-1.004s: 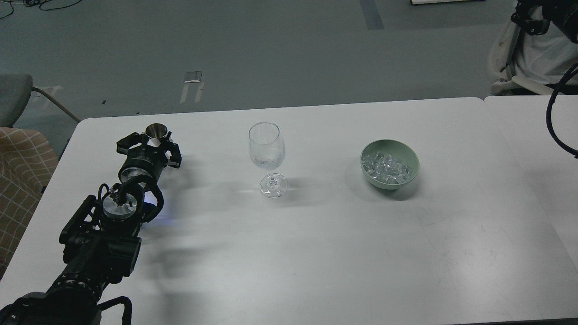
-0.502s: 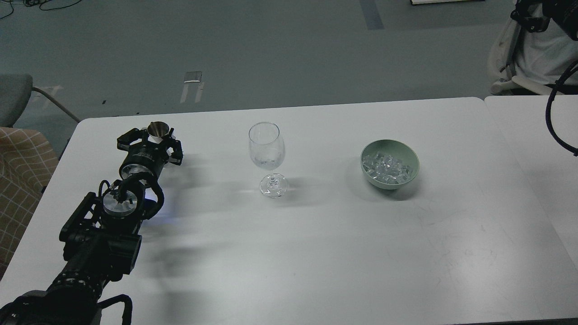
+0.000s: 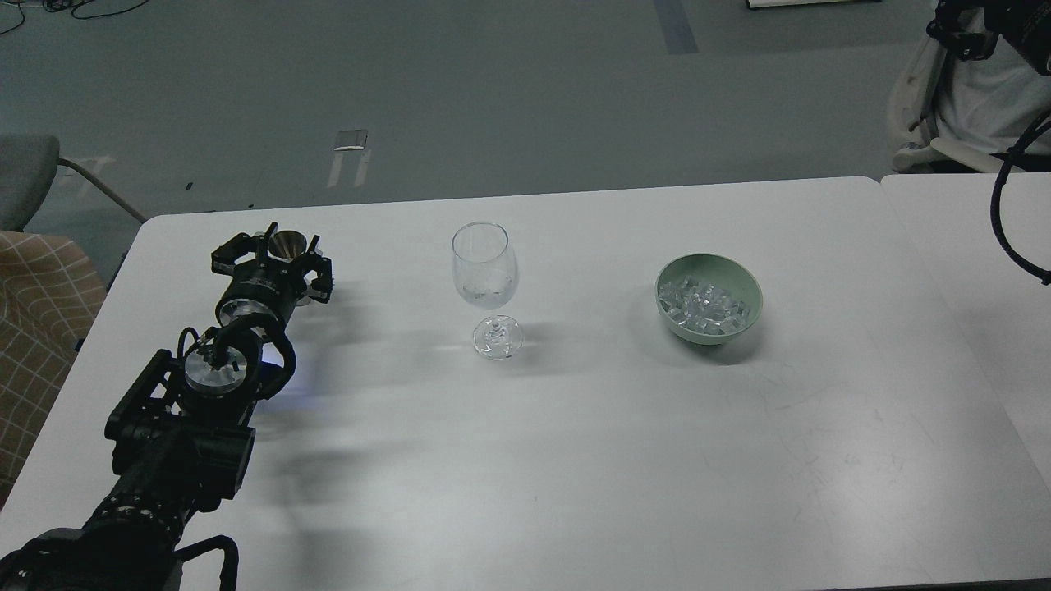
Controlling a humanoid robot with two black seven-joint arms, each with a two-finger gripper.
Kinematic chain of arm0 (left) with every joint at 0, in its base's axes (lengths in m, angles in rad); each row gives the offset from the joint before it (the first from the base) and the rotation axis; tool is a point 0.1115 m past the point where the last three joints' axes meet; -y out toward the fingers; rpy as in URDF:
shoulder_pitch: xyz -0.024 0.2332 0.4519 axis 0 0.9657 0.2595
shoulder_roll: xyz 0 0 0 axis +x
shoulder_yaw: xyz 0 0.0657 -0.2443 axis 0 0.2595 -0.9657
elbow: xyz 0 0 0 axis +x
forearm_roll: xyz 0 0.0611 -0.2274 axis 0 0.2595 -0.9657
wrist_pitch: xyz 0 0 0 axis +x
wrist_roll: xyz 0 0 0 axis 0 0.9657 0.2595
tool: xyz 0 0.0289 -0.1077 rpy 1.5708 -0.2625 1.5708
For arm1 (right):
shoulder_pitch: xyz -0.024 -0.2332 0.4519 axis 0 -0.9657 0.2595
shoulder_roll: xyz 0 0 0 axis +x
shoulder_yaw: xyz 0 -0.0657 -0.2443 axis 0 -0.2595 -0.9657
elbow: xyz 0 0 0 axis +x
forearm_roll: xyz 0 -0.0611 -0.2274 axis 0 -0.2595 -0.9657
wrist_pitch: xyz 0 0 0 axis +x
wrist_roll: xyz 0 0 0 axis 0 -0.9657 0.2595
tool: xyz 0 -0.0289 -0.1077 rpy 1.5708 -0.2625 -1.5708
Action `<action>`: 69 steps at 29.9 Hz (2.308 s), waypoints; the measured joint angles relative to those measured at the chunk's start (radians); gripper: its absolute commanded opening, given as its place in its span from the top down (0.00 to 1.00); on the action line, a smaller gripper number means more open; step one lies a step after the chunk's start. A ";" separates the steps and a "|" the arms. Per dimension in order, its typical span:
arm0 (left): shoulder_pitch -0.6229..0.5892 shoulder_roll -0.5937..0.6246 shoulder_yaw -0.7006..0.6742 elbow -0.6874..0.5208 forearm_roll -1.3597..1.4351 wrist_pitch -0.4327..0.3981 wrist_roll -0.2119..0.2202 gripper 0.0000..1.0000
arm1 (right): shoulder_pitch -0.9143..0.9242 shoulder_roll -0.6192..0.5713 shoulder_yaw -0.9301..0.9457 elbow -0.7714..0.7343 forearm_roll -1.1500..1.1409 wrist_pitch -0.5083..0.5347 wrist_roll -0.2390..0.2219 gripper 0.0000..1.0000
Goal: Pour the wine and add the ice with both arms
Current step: 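Lower the jigger onto the table with the left gripper, then open the left gripper, raise it off the jigger, bring right arm forward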
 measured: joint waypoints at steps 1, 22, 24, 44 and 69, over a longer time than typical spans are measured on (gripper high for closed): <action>0.000 0.000 0.000 0.000 0.000 0.000 0.000 0.26 | 0.000 0.000 0.000 0.000 0.000 0.000 0.000 0.00; -0.026 0.008 -0.005 0.000 -0.002 0.001 0.000 0.19 | -0.001 0.000 0.004 0.001 0.000 0.000 0.000 0.00; -0.027 0.016 -0.005 0.000 -0.002 0.001 0.000 0.19 | -0.001 0.000 0.005 0.002 0.001 0.000 0.000 0.00; -0.071 0.113 0.004 -0.229 0.012 0.000 0.004 0.02 | 0.006 0.014 0.074 0.037 0.002 0.005 0.011 0.00; -0.264 0.280 0.225 -0.237 0.090 0.012 -0.008 0.06 | 0.006 -0.009 0.009 0.078 -0.267 0.004 0.047 0.00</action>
